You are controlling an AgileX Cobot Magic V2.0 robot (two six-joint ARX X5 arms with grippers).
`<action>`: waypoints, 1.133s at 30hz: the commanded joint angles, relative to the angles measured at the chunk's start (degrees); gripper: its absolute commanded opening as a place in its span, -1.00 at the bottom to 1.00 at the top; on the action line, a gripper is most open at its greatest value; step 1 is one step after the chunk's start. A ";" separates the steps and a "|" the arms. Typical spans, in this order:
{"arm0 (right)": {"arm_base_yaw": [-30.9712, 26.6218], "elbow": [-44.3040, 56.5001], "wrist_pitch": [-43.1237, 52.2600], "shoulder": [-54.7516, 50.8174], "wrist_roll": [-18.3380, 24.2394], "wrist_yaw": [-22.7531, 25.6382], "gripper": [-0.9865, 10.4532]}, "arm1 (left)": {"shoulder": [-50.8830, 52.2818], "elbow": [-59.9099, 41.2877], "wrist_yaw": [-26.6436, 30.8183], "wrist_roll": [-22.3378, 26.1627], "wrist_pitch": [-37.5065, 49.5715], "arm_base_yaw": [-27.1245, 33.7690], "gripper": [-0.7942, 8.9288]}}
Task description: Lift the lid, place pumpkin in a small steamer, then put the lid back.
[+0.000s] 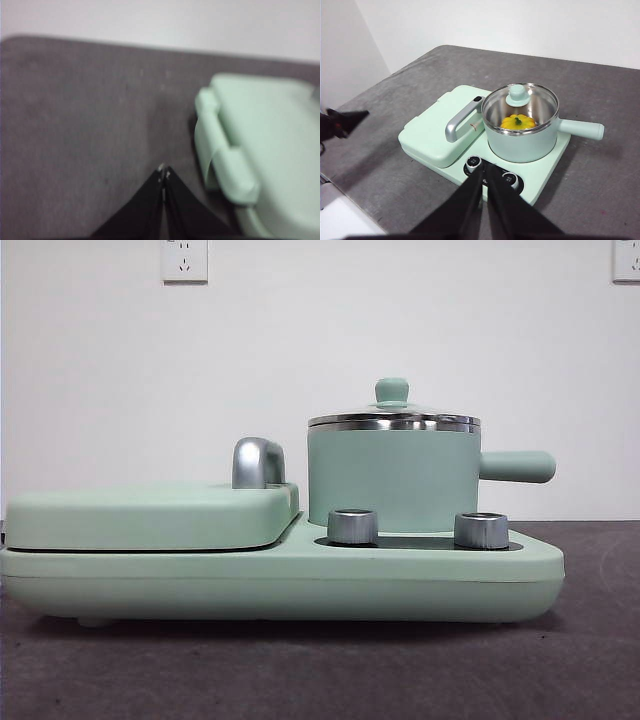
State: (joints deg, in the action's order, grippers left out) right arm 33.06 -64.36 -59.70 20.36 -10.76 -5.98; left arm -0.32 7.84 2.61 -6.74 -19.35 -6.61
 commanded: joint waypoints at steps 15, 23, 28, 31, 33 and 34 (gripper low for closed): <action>0.46 -0.81 0.57 0.11 0.31 0.00 -0.80 | 0.13 -7.10 -0.24 5.35 8.57 3.08 -0.82; 0.46 -0.83 0.57 0.11 0.31 0.00 -0.80 | 0.13 -7.10 -0.24 5.35 8.63 3.08 -0.82; 0.46 -0.83 0.57 0.11 0.31 0.00 -0.80 | 0.13 -7.10 -0.24 5.35 8.63 3.08 -0.82; 0.46 -0.83 0.57 0.11 0.31 0.00 -0.80 | 0.13 -7.10 -0.24 5.35 8.63 3.08 -0.82; 0.46 -0.83 0.57 0.11 0.31 0.00 -0.80 | 0.11 -7.10 -0.24 5.35 8.66 3.08 -0.82; 0.46 -0.83 0.57 0.11 0.31 0.00 -0.80 | 0.13 -7.10 -0.24 5.35 8.63 3.08 -0.82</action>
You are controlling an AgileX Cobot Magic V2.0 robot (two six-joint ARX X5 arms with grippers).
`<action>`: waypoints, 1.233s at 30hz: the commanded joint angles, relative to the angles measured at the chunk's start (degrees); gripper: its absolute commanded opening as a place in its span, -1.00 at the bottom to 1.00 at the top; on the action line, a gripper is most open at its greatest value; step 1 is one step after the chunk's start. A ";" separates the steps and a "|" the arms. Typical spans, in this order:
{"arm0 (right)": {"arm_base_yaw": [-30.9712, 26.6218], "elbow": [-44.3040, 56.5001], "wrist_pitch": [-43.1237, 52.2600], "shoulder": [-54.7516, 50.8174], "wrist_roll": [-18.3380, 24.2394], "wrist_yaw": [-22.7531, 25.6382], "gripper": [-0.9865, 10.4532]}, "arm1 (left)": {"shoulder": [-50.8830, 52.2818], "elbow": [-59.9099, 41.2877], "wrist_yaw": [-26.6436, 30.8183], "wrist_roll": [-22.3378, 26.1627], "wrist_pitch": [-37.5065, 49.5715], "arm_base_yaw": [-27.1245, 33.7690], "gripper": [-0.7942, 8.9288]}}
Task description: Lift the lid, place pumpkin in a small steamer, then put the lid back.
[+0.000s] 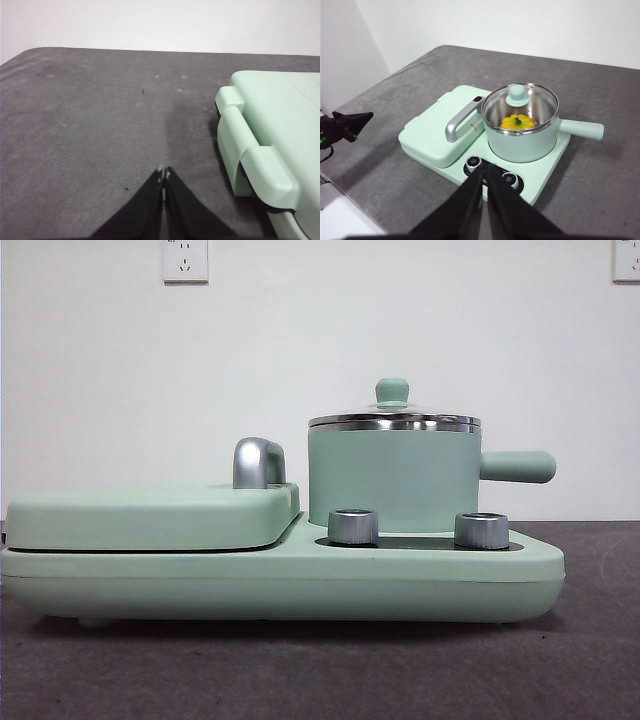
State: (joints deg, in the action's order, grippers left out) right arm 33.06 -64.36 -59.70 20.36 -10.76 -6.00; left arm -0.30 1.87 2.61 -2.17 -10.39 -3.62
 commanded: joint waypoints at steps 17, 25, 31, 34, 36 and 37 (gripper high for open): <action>-24.61 28.41 33.68 -5.88 0.48 -3.43 -0.80 | 0.09 -1.11 -0.24 0.79 -0.31 0.07 -0.82; -31.36 47.56 43.71 -12.04 3.19 3.96 -0.80 | 0.09 -1.11 -0.24 0.79 -0.33 0.09 -0.82; -31.36 58.42 53.07 -16.74 8.46 3.91 -0.80 | 0.11 -1.11 -0.24 0.79 -0.33 0.09 -0.82; -31.39 61.13 54.10 -18.49 8.72 4.85 -0.80 | 0.11 -1.11 -0.24 0.79 -0.31 0.09 -0.82; -31.39 62.47 54.10 -19.32 8.94 5.84 -0.80 | 0.11 -1.11 -0.24 0.79 -0.33 0.07 -0.82; -31.39 63.23 54.10 -19.80 8.94 6.12 -0.80 | 0.11 -1.11 -0.24 0.79 -0.33 0.07 -0.82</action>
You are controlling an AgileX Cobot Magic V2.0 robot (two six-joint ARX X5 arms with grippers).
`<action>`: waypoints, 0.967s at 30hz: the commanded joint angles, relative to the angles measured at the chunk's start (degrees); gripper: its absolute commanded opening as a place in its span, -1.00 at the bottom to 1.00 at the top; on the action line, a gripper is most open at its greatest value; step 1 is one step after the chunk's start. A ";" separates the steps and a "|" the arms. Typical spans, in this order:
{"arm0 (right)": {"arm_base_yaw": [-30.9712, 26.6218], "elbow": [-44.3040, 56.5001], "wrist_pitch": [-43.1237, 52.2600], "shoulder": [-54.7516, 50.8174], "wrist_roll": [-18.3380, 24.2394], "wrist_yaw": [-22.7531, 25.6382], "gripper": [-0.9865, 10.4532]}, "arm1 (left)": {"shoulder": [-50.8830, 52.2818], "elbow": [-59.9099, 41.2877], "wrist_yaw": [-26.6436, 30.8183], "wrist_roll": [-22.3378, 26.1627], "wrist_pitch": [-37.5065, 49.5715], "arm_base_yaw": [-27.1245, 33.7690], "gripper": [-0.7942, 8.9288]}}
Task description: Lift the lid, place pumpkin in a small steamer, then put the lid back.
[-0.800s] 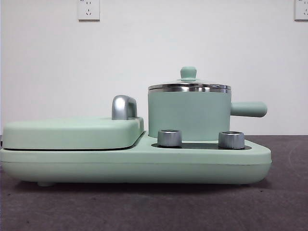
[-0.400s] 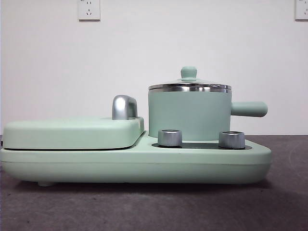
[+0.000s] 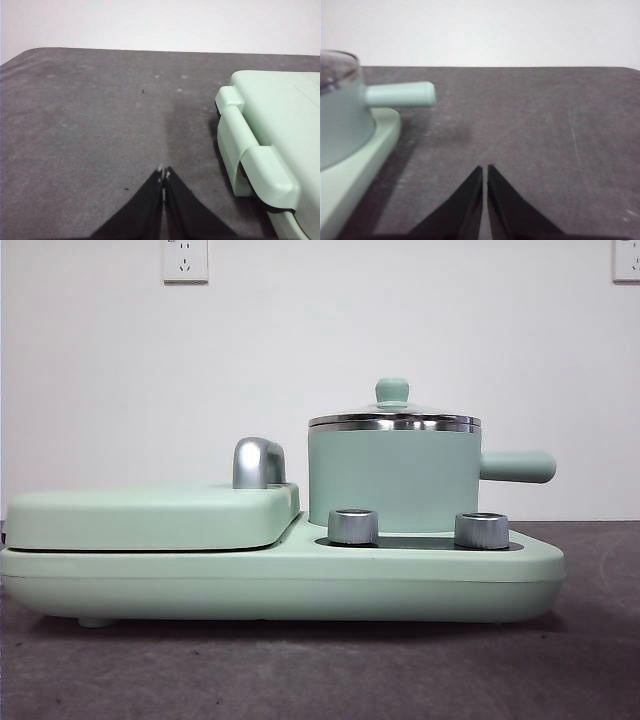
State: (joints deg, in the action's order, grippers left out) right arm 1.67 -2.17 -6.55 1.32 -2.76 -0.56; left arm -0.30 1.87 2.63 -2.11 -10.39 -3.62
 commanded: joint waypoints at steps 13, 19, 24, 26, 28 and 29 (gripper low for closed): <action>0.02 1.53 -2.51 -1.11 2.56 0.63 -0.80 | 0.11 -1.11 -0.26 0.72 -0.33 0.09 -0.82; 0.02 1.53 -2.19 -1.11 2.56 0.61 -0.80 | 0.09 -1.11 -0.26 0.72 -0.33 0.07 -0.82; 0.02 1.53 -2.19 -1.11 2.56 0.61 -0.80 | 0.09 -1.09 -0.26 0.72 -0.33 0.07 -0.82; 0.02 1.53 -2.19 -1.11 2.56 0.61 -0.80 | 0.09 -1.09 -0.26 0.72 -0.33 0.07 -0.82; 0.02 1.53 -2.19 -1.11 2.56 0.61 -0.80 | 0.09 -1.09 -0.26 0.72 -0.33 0.07 -0.82; 0.02 1.53 -2.19 -1.11 2.56 0.61 -0.80 | 0.09 -1.09 -0.26 0.72 -0.33 0.09 -0.82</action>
